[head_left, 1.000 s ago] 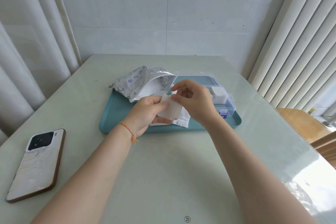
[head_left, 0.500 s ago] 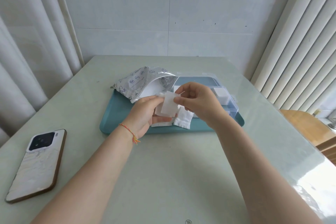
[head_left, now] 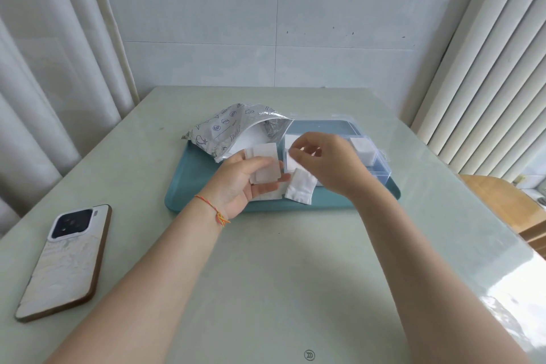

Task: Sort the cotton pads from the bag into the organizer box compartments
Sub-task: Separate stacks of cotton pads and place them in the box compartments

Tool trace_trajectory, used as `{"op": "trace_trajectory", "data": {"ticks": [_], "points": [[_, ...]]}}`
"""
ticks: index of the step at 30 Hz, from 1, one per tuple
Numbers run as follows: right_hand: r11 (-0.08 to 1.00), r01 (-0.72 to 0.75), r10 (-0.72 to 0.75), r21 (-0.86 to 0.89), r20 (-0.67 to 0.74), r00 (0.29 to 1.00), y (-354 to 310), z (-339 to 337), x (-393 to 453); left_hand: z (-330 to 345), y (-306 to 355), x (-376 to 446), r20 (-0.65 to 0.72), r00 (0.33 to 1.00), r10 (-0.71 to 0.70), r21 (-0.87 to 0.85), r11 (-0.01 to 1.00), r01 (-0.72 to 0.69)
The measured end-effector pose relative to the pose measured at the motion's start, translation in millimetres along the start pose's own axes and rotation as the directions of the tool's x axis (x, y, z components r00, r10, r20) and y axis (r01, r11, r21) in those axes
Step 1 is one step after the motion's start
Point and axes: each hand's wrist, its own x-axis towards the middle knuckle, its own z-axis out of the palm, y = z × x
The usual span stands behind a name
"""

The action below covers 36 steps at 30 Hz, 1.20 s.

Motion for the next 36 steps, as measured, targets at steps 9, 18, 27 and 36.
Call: {"op": "trace_trajectory", "data": {"ticks": [9,18,27,36], "points": [[0.939,0.039,0.023,-0.341,0.178,0.984,13,5,-1,-3,0,1,-0.035,0.998,-0.045,0.035,0.998,0.047],[0.980,0.066,-0.053,-0.188,0.073,0.996,13,-1,2,-5,6,-3,0.101,0.990,-0.103,-0.123,0.986,0.115],[0.859,-0.050,-0.043,0.510,0.170,0.985,-3,-19,-5,-2,6,-2,0.043,0.985,-0.170,0.098,0.981,0.165],[0.779,-0.070,-0.110,0.623,0.245,0.963,-12,-21,-8,2,9,-9,0.184,0.952,-0.243,0.242,0.950,0.196]]}}
